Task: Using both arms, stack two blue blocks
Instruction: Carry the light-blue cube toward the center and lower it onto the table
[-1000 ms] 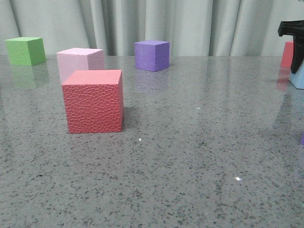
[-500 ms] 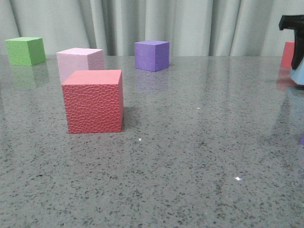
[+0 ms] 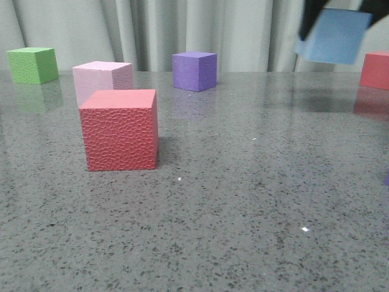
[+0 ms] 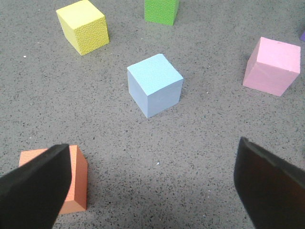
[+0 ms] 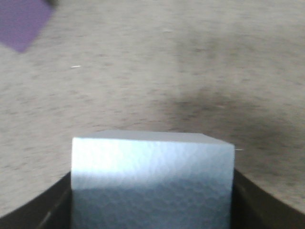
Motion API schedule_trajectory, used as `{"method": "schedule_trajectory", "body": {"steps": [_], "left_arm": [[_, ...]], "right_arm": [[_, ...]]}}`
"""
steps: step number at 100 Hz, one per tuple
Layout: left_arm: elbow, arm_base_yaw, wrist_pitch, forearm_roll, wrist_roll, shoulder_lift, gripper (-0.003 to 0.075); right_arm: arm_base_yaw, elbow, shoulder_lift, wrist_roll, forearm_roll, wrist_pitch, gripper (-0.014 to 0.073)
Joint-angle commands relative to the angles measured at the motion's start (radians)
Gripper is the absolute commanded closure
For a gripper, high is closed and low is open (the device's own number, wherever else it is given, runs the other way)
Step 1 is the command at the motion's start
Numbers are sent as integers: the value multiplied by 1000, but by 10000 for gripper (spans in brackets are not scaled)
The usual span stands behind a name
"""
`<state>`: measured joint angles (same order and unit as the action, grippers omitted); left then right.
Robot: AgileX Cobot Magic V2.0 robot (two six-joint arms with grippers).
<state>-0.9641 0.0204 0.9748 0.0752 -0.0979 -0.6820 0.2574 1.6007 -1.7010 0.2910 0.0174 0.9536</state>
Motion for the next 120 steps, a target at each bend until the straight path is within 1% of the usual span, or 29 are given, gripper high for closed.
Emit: {"method": "schedule_trajectory", "body": {"steps": [1,37,58,112,117,120], "left_arm": [[-33,1,-67,0,-1,-7,62],[-33,1,-67,0,-1,-7,62],[-33,1,-67,0,-1,-7,62],[-33,1,-67,0,-1,-7,62],[-33,1,-67,0,-1,-7,62],[-33,1,-67,0,-1,-7,62]], "right_arm": [[42,54,37,24,-4,-40,286],[183,173,-100,119,-5,2,286],[193,211,-167,177,-9,19,286],[193,211,-204,186,-9,31,286],[193,211,-204,186,-9,32,276],[193,211,-204,185,-9,32,255]]}}
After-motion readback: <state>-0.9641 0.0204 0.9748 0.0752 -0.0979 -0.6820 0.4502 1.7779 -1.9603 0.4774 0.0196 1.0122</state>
